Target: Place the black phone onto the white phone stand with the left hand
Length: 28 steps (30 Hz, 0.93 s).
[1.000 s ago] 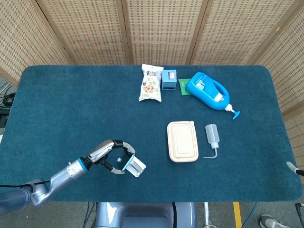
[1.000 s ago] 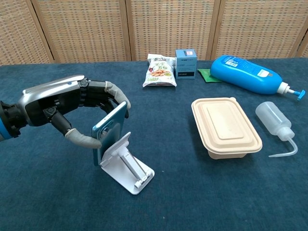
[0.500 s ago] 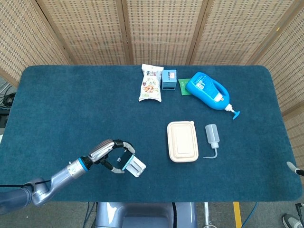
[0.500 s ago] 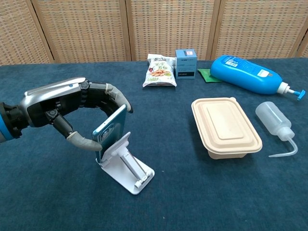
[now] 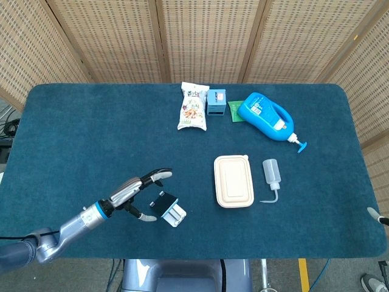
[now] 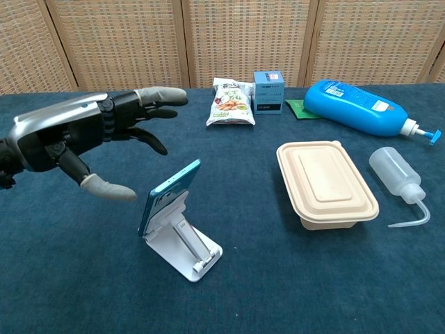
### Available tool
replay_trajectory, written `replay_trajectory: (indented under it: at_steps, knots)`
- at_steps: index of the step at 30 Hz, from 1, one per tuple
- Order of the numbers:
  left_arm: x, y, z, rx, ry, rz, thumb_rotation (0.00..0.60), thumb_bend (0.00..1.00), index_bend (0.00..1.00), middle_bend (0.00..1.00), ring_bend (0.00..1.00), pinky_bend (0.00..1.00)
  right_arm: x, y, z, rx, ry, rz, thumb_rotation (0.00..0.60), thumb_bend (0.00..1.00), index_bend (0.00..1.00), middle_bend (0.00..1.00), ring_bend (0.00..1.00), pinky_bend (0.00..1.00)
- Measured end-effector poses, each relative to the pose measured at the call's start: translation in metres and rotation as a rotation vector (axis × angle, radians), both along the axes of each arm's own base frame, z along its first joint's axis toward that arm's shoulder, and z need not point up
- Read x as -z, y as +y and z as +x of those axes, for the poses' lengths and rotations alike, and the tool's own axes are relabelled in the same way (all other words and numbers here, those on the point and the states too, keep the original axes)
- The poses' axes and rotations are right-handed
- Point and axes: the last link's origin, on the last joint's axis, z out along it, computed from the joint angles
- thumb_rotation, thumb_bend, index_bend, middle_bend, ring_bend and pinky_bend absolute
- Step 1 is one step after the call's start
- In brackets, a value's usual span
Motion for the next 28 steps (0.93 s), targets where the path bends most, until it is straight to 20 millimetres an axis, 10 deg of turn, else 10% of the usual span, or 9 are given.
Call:
replay_trajectory:
  at_steps: [17, 28]
  knots:
    - [-0.137, 0.009, -0.047, -0.132, 0.360, 0.672, 0.600, 0.00, 0.00, 0.00, 0.00, 0.00, -0.004, 0.006, 0.004, -0.033, -0.022, -0.007, 0.600, 0.00, 0.00, 0.00, 0.00, 0.00]
    - [-0.219, -0.070, -0.116, -0.579, 0.612, 0.898, 0.600, 0.00, 0.00, 0.00, 0.00, 0.00, -0.005, 0.010, 0.009, -0.066, -0.006, -0.022, 0.600, 0.00, 0.00, 0.00, 0.00, 0.00]
